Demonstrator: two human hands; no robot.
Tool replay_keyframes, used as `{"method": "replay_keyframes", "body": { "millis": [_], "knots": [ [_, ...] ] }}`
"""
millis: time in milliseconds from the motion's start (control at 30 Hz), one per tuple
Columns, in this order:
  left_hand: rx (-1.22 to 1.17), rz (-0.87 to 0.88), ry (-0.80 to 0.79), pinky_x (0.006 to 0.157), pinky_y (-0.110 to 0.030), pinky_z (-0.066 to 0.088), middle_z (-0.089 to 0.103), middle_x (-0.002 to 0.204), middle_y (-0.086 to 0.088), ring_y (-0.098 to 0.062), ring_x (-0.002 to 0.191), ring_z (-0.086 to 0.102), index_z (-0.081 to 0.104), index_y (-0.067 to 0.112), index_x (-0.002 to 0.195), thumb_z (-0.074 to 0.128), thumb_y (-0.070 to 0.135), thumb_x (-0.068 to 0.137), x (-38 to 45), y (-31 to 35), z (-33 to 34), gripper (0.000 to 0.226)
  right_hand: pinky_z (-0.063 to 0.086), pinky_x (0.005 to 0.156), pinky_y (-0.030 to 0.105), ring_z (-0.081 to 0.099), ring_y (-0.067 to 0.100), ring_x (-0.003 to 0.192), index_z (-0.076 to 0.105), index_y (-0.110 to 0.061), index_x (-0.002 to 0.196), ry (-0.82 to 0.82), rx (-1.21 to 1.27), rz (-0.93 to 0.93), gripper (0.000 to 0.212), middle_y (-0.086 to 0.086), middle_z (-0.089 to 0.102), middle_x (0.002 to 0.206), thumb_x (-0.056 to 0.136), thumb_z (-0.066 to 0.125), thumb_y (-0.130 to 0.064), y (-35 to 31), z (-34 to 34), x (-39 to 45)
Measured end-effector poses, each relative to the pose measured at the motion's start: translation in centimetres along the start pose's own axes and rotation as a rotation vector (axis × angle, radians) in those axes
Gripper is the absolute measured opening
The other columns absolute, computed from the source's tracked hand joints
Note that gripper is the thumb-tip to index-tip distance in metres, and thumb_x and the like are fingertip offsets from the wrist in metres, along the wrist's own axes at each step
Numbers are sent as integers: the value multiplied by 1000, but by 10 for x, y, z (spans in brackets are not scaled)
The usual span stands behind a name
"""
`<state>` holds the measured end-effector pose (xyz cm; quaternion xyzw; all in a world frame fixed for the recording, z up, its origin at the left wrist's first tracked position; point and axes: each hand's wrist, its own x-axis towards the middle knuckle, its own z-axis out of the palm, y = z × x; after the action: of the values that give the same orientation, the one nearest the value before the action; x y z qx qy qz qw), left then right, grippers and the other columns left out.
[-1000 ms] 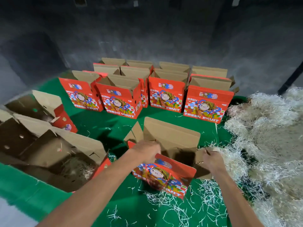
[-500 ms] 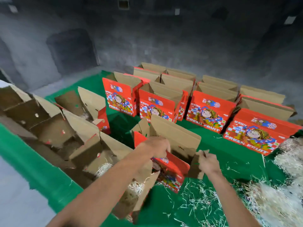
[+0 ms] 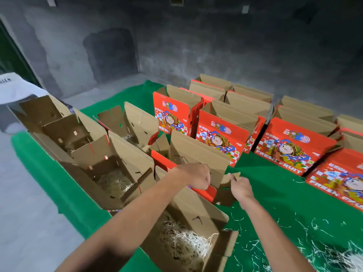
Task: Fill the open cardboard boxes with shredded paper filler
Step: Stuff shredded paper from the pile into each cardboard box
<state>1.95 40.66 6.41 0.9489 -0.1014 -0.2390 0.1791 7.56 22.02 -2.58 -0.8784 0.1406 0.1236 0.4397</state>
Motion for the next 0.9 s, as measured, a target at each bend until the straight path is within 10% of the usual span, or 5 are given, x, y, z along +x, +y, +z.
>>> {"method": "replay_keyframes", "body": {
  "millis": [267, 667, 900],
  "knots": [
    [-84, -1, 35, 91, -42, 55, 72, 107, -1, -17, 99, 63, 76, 15, 98, 46, 11, 83, -11, -29, 0, 34, 57, 90, 48, 71, 36, 91, 58, 0, 103, -259, 285, 91, 36, 21, 72, 94, 98, 62, -35, -21, 36, -6],
    [-49, -20, 51, 97, -45, 51, 71, 113, 1, -23, 108, 61, 75, 22, 99, 44, 20, 88, -16, -42, 2, 33, 58, 89, 51, 72, 36, 90, 59, -4, 111, -417, 322, 134, 24, 20, 72, 95, 100, 58, -26, -40, 52, -16],
    [-72, 12, 170, 70, -32, 50, 64, 84, -3, -21, 78, 62, 59, 23, 80, 44, 38, 96, -2, -31, 4, 27, 57, 91, 52, 73, 34, 86, 64, -6, 112, -437, 400, 89, 41, 16, 75, 93, 98, 58, -44, -39, 49, -24]
  ]
}}
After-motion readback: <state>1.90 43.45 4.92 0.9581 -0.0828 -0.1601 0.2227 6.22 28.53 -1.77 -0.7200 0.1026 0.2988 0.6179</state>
